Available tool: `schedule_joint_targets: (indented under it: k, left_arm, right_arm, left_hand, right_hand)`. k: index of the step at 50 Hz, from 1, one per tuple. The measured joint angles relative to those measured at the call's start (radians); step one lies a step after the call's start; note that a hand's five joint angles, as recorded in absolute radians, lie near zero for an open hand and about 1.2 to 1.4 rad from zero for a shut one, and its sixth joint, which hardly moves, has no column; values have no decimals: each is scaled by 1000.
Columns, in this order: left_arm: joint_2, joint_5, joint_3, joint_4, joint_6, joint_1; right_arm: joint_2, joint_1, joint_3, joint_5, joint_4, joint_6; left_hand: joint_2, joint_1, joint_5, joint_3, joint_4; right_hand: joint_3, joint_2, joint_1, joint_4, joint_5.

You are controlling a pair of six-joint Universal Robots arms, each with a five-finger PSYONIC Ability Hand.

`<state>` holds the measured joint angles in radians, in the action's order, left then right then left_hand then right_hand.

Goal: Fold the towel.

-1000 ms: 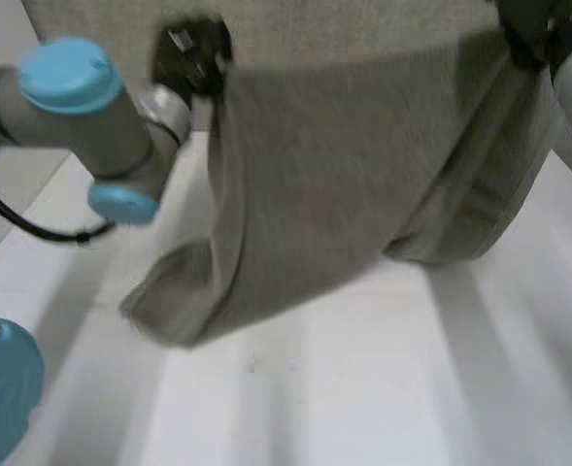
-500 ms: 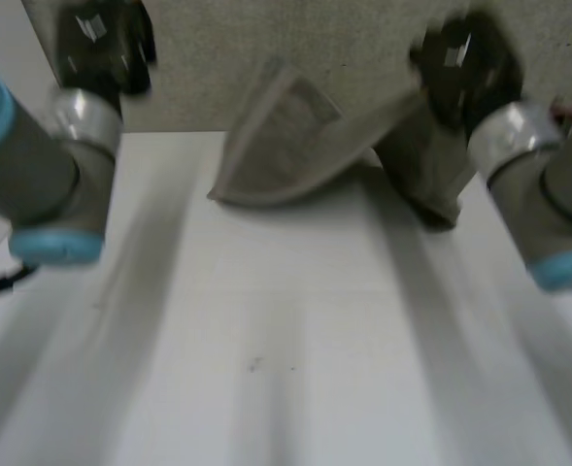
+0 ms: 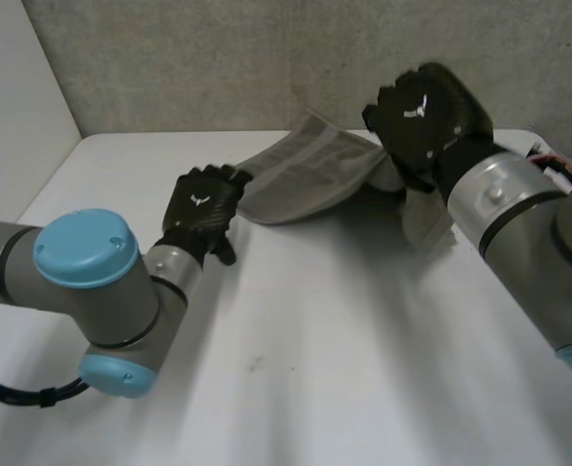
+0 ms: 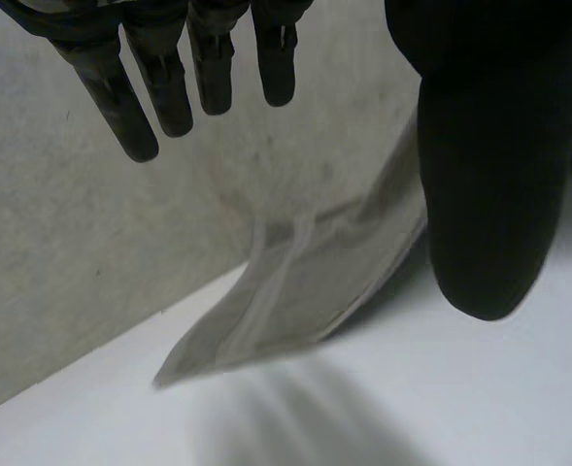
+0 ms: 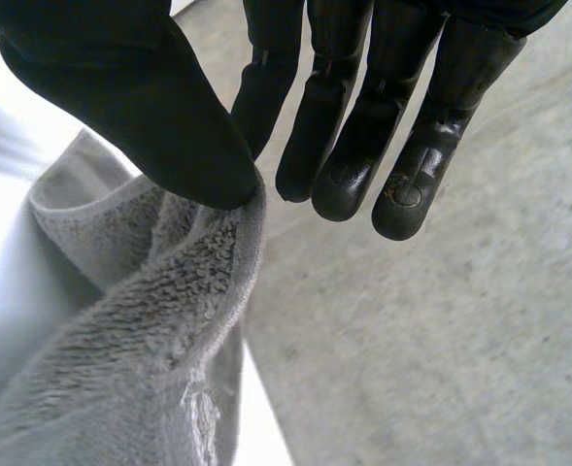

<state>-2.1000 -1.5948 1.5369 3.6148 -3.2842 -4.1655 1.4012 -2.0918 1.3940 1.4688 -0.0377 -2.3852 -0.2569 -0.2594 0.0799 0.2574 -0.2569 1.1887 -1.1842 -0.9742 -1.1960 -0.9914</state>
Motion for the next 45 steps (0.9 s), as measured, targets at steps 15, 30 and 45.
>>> schedule_joint_targets:
  k: [15,30,45]
  left_arm:
    - [-116,0,-200,-7,208,95]
    - [-318,-21,-458,-42,262,121]
    - [-225,-164,-401,-185,175,-74]
  right_arm:
    - [143,-43,-99,6,83,15]
    - [303,-54,-98,8,138,15]
    - [279,33,-37,8,188,42]
  left_hand:
    - [23,20,-22,-21,22]
    - [-591,-605,574,590,-573]
    - [-955,-913,947,953,-955]
  right_hand:
    - [0,0,0,0,0]
    - [0,0,0,0,0]
    - [0,0,-1,0,-1]
